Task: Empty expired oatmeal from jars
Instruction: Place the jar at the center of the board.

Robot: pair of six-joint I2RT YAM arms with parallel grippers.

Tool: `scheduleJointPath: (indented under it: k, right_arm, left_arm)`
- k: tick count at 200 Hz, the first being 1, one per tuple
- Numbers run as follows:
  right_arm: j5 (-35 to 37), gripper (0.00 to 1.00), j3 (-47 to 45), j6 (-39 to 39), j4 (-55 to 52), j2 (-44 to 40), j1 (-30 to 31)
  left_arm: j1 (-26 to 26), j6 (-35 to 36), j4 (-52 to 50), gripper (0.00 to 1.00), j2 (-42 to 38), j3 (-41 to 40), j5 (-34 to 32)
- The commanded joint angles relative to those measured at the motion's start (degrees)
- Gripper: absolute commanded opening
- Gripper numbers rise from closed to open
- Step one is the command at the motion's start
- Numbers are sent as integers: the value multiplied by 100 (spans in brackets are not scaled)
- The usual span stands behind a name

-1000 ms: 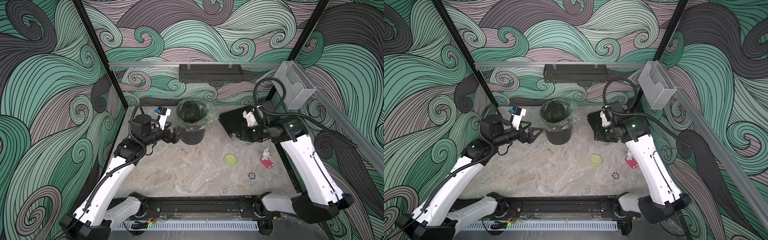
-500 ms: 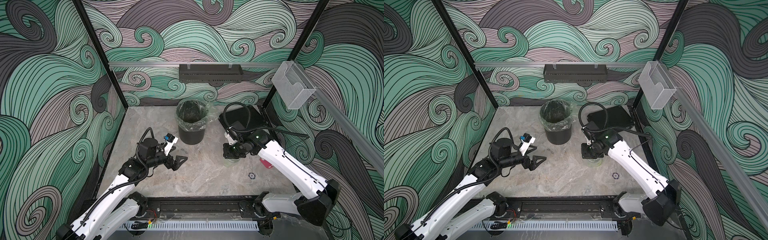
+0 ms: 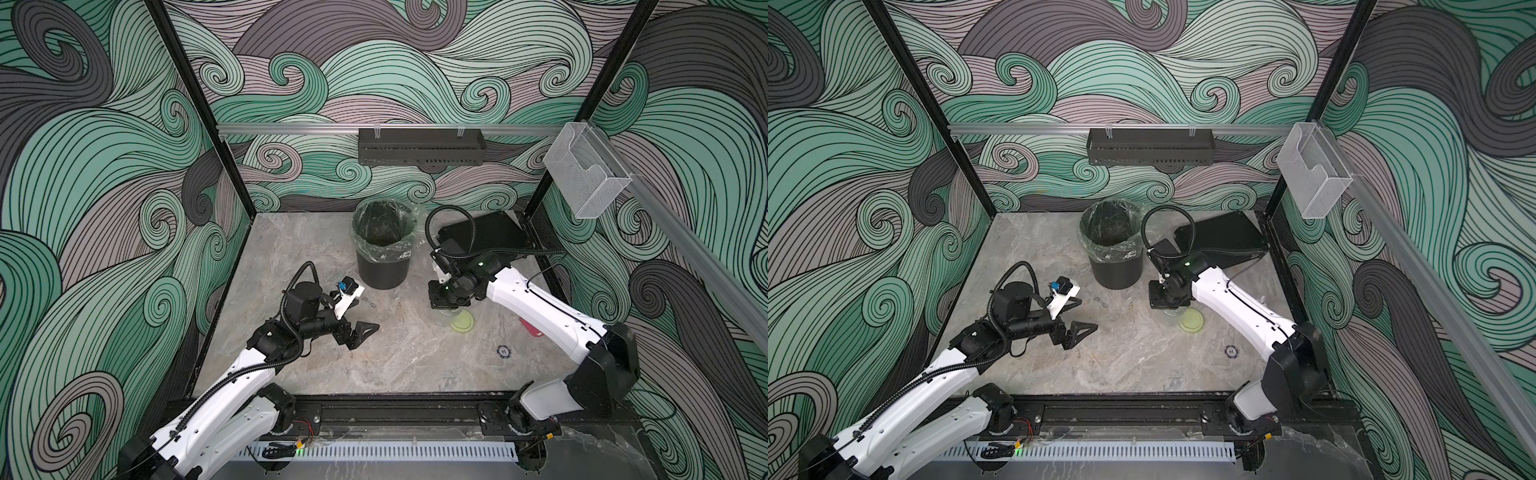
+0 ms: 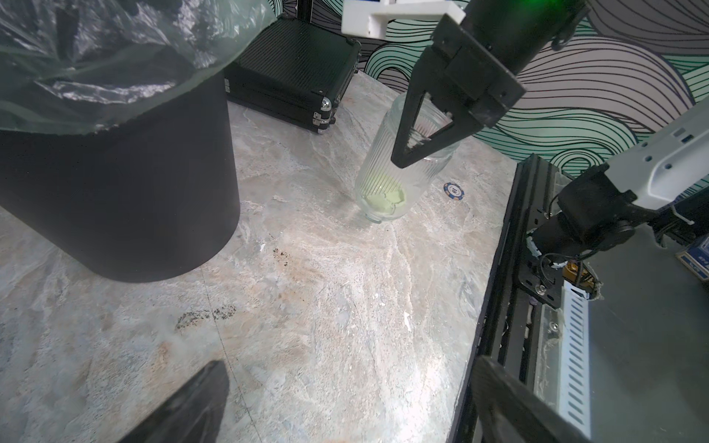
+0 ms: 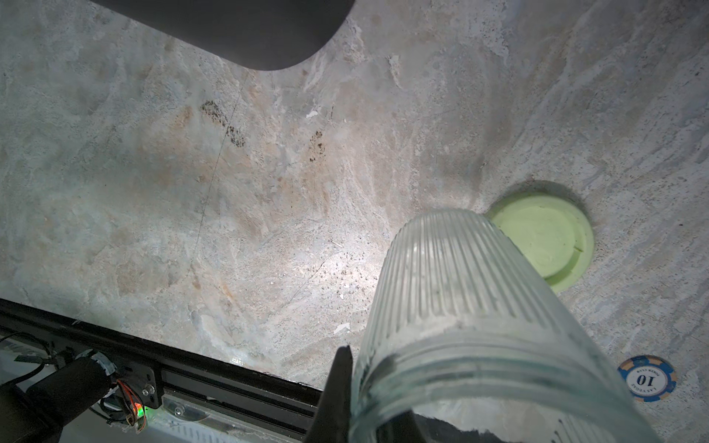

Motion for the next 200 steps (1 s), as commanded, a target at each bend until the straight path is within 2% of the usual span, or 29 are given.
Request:
scheduleJointPath:
  k: [1,35,143,200]
  right_arm:
    - [103,0,-82,9,351,-20,45]
    - [-51,0,-199,46,594,147,76]
    - [72,1,-268,-2,585,537,122]
    - [92,14,-243,-38,546,581,153]
  left_arm:
    - [-50,69,210,99,23,-22,13]
    - [-48,25,304,99,72,-78,-8]
    - [-48,79,355,99,237,-96,62]
    - [-48,52,344,99,231,-126,19]
